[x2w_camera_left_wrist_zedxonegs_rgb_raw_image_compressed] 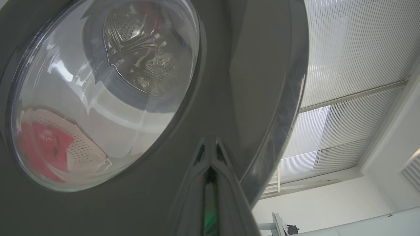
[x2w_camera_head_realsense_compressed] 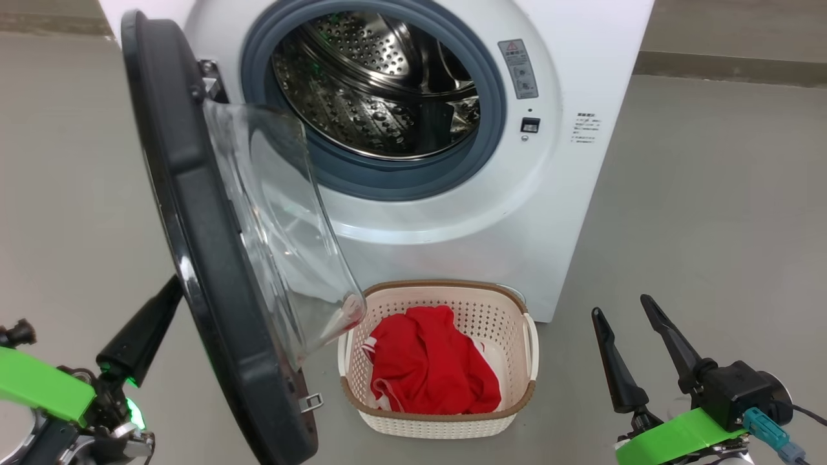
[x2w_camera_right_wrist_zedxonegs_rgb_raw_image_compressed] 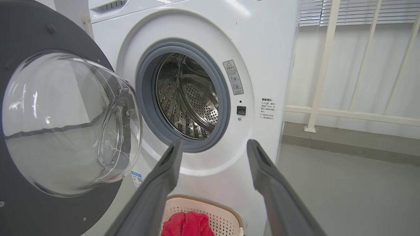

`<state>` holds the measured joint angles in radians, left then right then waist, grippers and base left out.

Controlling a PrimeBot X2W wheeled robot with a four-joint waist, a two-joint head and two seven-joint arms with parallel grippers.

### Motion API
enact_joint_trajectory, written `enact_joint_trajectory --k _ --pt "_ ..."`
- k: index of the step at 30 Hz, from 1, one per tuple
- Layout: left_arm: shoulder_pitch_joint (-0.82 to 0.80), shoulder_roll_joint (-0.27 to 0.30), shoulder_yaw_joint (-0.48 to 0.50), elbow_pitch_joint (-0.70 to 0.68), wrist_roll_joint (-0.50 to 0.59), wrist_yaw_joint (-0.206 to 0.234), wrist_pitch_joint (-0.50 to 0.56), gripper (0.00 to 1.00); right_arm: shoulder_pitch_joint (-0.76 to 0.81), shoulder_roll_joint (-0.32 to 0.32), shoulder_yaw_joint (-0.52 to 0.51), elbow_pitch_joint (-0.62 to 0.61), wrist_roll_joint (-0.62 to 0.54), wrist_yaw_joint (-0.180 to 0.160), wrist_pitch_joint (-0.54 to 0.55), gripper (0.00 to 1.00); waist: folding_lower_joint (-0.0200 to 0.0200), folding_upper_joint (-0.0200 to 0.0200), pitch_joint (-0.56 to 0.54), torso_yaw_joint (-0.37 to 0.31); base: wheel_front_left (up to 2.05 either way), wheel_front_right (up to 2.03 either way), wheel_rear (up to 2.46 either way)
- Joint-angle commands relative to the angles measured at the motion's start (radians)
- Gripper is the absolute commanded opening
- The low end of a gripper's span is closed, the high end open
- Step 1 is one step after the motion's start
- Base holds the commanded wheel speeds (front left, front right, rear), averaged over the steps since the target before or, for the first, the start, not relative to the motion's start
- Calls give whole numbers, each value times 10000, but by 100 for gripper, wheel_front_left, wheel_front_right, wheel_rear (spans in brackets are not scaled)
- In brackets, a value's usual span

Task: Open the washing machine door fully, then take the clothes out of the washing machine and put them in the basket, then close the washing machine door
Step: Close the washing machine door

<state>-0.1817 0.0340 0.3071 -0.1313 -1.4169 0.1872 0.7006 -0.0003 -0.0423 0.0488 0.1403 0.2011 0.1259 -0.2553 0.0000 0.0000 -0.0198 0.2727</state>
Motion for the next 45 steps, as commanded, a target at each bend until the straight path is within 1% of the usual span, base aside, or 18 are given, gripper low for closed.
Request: enact_joint_trajectory --k 1,4,6,7,8,9,10,14,16,17,19,21,25,28,31,33,37,45 --pt "-47 165 196 -407 -40 -83 -30 0 -352 -79 266 -232 160 48 -65 100 0 0 -16 -74 0 0 0" --pt "63 304 316 -475 363 -363 -397 0 -341 -79 276 -238 214 48 -65 100 0 0 -28 -156 0 0 0" --pt "188 590 343 -542 1064 -790 -857 0 -328 -79 293 -237 242 48 -65 100 0 0 -37 -199 0 0 0" --pt "259 725 355 -542 1503 -1008 -1175 39 -321 -79 302 -236 253 48 -65 100 0 0 -43 -220 0 0 0" --pt "322 831 352 -523 1918 -1197 -1486 86 -314 -79 314 -234 262 48 -65 100 0 0 -49 -242 0 0 0" --pt "387 927 342 -495 2332 -1373 -1798 100 -312 -79 322 -233 272 48 -65 100 0 0 -56 -266 0 0 0" --pt "438 999 354 -449 2750 -1484 -2143 100 -315 -79 314 -235 291 48 -65 100 0 0 -63 -291 0 0 0" --pt "764 1592 -13 -239 5105 -2267 -3719 100 -316 -79 311 -242 332 48 -65 100 0 0 -99 -387 0 0 0" --pt "874 1655 -209 -49 6011 -2498 -4566 100 -302 -79 323 -243 341 48 -65 100 0 0 -122 -423 0 0 0" --pt "874 1655 -209 -49 6011 -2498 -4566 100 -302 -79 323 -243 341 48 -65 100 0 0 -122 -423 0 0 0" --pt "1031 1888 -462 169 7109 -2682 -5471 100 -294 -79 327 -244 351 48 -65 100 0 0 -136 -468 0 0 0" --pt "1170 2153 -684 495 8269 -2735 -6403 100 -297 -79 326 -254 367 48 -65 100 0 0 -137 -518 0 0 0" --pt "1311 2455 -1050 1272 10074 -2572 -8135 100 -305 -79 317 -262 360 48 -65 100 0 0 -129 -634 0 0 0" --pt "1332 2486 -1289 1721 10740 -2534 -9044 100 -304 -79 298 -270 340 48 -65 100 0 0 -114 -693 0 0 0" --pt "1348 2525 -1413 2052 11262 -2426 -9409 100 -309 -79 282 -272 319 48 -65 100 0 0 -92 -730 0 0 0" --pt "1375 2522 -1428 2224 11589 -2275 -9527 100 -319 -79 272 -269 321 48 -65 100 0 0 -84 -753 0 0 0" --pt "1507 2296 -1325 2515 11807 -2094 -9608 100 -330 -79 264 -278 350 48 -65 100 0 0 -69 -783 0 0 0" --pt "1864 1659 -1003 2557 12227 -2009 -9621 100 -372 -79 247 -304 337 48 -65 100 0 0 12 -785 0 0 0"
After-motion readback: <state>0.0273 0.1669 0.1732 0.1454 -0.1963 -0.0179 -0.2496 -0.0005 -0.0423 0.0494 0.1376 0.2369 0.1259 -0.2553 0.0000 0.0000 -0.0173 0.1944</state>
